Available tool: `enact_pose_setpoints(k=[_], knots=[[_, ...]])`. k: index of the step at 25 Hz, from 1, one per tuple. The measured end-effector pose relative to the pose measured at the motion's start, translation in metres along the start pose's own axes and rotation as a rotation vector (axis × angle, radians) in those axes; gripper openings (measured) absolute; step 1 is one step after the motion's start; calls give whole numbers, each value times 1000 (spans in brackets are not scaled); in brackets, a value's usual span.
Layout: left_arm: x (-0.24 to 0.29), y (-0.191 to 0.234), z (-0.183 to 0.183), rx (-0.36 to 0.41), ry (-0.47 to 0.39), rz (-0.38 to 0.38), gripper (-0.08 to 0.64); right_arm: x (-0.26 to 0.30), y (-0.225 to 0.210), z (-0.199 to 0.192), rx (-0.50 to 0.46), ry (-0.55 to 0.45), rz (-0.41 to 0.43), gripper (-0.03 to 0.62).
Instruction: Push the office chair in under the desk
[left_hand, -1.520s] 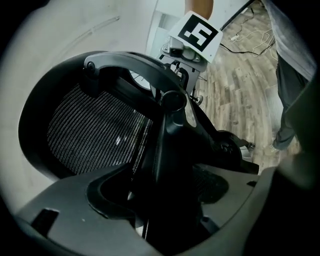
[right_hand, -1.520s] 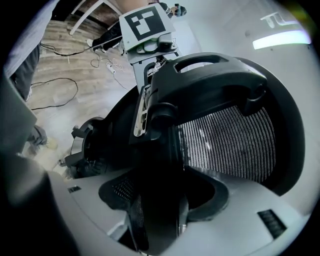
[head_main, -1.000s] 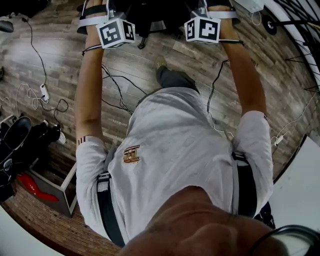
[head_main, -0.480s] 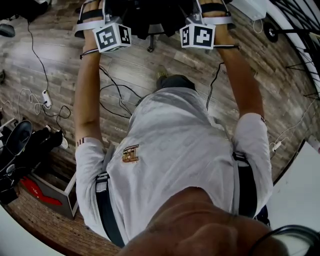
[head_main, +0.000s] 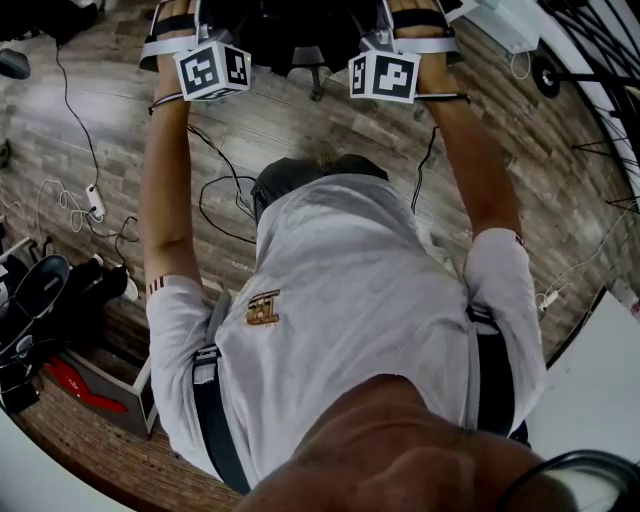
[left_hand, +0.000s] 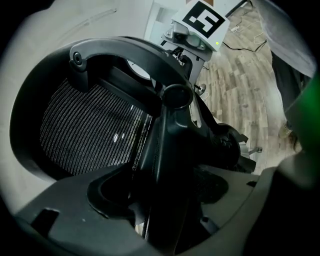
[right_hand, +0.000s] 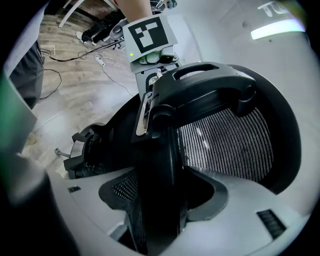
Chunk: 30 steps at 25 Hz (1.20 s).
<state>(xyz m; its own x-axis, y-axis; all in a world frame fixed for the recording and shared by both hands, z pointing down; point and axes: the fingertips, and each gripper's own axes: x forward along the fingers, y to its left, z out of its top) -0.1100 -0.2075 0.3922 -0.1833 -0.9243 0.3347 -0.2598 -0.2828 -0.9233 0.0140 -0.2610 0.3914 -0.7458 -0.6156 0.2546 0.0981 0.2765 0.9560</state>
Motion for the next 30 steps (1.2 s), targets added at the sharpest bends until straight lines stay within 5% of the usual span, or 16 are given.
enact_pose_setpoints(k=[30], knots=[[155, 107, -219, 100, -300, -77, 344, 236, -55, 114, 104, 288, -69, 256]])
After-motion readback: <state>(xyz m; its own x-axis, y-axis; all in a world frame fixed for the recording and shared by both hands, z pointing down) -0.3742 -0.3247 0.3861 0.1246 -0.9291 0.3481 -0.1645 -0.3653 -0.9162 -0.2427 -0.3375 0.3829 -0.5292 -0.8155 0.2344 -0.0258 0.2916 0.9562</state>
